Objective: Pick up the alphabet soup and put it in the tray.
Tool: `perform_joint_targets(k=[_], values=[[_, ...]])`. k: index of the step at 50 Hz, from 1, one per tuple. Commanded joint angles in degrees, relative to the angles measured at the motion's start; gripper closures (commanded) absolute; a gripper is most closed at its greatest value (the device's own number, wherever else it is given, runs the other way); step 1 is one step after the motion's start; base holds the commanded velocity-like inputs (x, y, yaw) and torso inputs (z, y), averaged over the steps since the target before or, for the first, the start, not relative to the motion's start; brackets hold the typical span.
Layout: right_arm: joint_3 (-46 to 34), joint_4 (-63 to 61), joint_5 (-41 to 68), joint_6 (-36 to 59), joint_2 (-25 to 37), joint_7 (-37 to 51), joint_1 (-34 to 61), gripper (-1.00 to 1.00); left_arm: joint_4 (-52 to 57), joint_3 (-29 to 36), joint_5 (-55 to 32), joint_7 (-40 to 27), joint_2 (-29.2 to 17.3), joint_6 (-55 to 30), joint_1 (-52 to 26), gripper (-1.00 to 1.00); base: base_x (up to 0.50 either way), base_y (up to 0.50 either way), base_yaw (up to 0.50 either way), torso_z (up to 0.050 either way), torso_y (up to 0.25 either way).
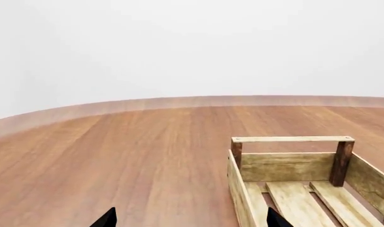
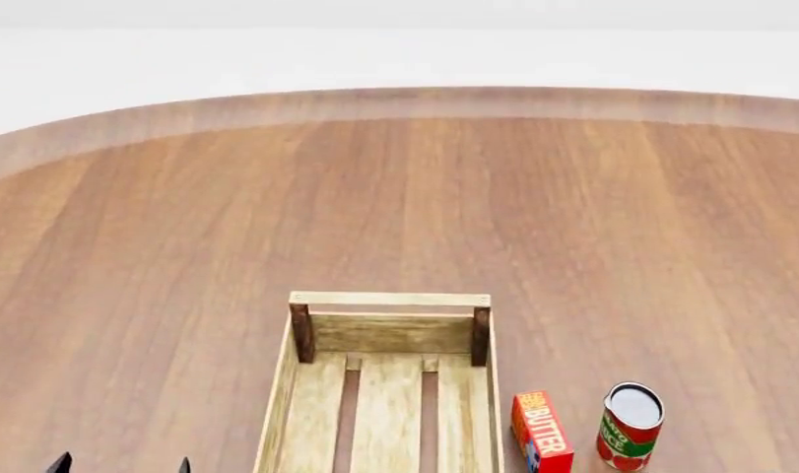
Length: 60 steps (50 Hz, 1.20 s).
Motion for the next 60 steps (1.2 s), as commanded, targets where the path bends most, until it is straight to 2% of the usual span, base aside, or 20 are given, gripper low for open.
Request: perform_joint_targets(k=[1,24,46,60], values=[[5.2,2.0,-0.2,-2.2,-2.4,-2.6,-3.1,-1.0,0.1,0.4,-0.4,-0.2,-0.3,0.3,0.1,-1.0,0.0,0.0,0.0,0.0,0.0],[10.1,11.0,-5.7,-7.2,-7.5,-8.3,-4.9,-1.0,-0.1,1.2,-0.9,-0.8,-0.8,0.4,0.1,-1.0,0.0,0.0,0.0,0.0,0.0],[10.9,17.5,-5.1,-4.1,-4.0,-4.4,3.1,-1.0,0.0,1.8,-1.5,-1.3,-1.3,0.2,0.0,-1.0,0.0,0.0,0.0,0.0,0.0],[8.5,19.7,-5.5,-2.6,-2.4,-1.9,7.2,-1.0,0.4,2.4,-1.5,-1.6,-1.7,0.6,0.3,-1.0,0.0,0.0,0.0,0.0,0.0]])
